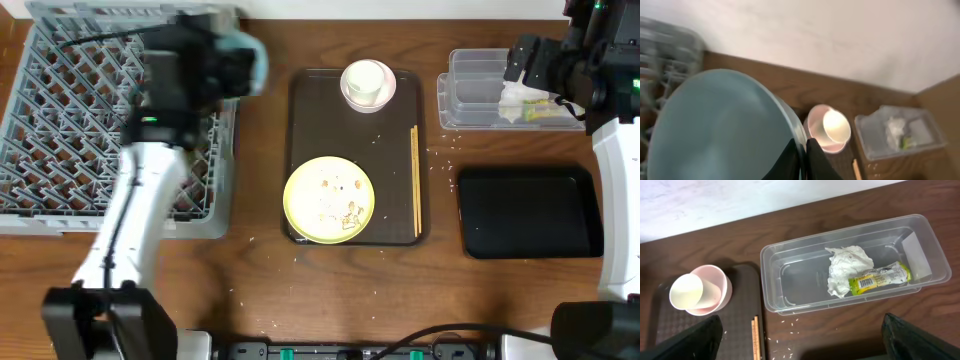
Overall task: Sort waste into correct bins and load items into the dishwasher
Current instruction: 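Carry the light-blue bowl left over the gray dish rack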
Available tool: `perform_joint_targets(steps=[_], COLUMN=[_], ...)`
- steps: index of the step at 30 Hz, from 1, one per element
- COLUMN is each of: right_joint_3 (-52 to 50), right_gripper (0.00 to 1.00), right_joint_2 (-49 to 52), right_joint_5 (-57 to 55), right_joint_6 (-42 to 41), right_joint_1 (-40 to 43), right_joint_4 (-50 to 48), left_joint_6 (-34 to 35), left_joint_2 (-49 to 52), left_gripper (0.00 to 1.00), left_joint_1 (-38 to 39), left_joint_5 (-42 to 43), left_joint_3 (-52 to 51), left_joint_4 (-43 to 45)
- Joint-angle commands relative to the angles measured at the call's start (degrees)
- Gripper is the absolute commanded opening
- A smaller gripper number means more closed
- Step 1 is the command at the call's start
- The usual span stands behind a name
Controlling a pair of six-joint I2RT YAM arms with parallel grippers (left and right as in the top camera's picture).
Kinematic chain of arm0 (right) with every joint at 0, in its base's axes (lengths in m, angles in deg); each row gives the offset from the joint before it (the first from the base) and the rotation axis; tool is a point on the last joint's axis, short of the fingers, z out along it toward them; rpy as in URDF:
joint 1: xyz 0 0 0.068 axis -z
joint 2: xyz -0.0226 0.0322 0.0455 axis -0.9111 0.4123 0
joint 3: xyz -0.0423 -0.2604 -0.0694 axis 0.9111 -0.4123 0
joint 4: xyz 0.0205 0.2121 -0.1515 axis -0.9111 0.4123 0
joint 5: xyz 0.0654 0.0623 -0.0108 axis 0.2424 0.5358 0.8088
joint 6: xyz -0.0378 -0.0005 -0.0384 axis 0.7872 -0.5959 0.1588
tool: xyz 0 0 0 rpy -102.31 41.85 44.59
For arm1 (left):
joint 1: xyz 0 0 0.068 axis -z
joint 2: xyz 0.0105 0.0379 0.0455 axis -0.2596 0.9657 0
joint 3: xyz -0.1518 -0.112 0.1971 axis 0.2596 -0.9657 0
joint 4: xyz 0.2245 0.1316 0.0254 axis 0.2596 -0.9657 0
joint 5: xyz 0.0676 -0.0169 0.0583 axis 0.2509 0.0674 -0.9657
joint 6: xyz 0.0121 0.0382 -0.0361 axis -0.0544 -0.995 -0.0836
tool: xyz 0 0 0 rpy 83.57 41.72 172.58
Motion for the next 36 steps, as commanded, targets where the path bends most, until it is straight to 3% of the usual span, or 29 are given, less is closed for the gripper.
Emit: perform_joint_targets(steps=[1, 7, 14, 18, 20, 25, 29, 33, 36], right_joint_3=[0.4, 0.4, 0.4, 0.4, 0.4, 0.4, 0.4, 0.4, 0.4], right_gripper=[0.99, 0.99, 0.99, 0.99, 0.99, 0.99, 0.99, 0.99, 0.99], right_joint_2=[0.2, 0.1, 0.1, 0.1, 0.2, 0.1, 0.1, 0.2, 0.1], right_joint_5=[-0.2, -0.2, -0.2, -0.2, -0.2, -0.2, -0.2, -0.2, -0.2], right_joint_6=[-0.6, -0.6, -0.6, -0.6, -0.6, -0.6, -0.6, -0.6, -0.6], right_joint_1=[0.3, 0.3, 0.3, 0.3, 0.3, 0.3, 0.3, 0.3, 0.3], right_joint_4=[0.2, 0.2, 0.2, 0.2, 0.2, 0.2, 0.2, 0.2, 0.2], left_joint_6=[4.0, 6.6, 32.4, 40.2, 42.7, 43.0, 43.8, 44.0, 40.5], left_joint_2=[-0.1, 3.9, 13.7, 18.8, 20.3, 20.9, 20.0, 17.3, 14.6], left_gripper=[0.08, 0.08, 0.08, 0.08, 0.08, 0.12, 0.24, 0.35, 0.43], left_joint_1=[-11.1, -20.6, -27.9, -30.0, -30.6, -30.6, -30.6, -29.7, -27.7], left_joint_5=[18.5, 28.5, 30.3, 33.6, 34.5, 38.7, 43.7, 44.4, 45.8], left_joint_3=[0.0, 0.0, 0.0, 0.0, 0.0, 0.0, 0.0, 0.0, 0.0], left_joint_4=[1.8, 6.5, 28.4, 39.8, 41.2, 44.5, 54.2, 54.8, 54.7])
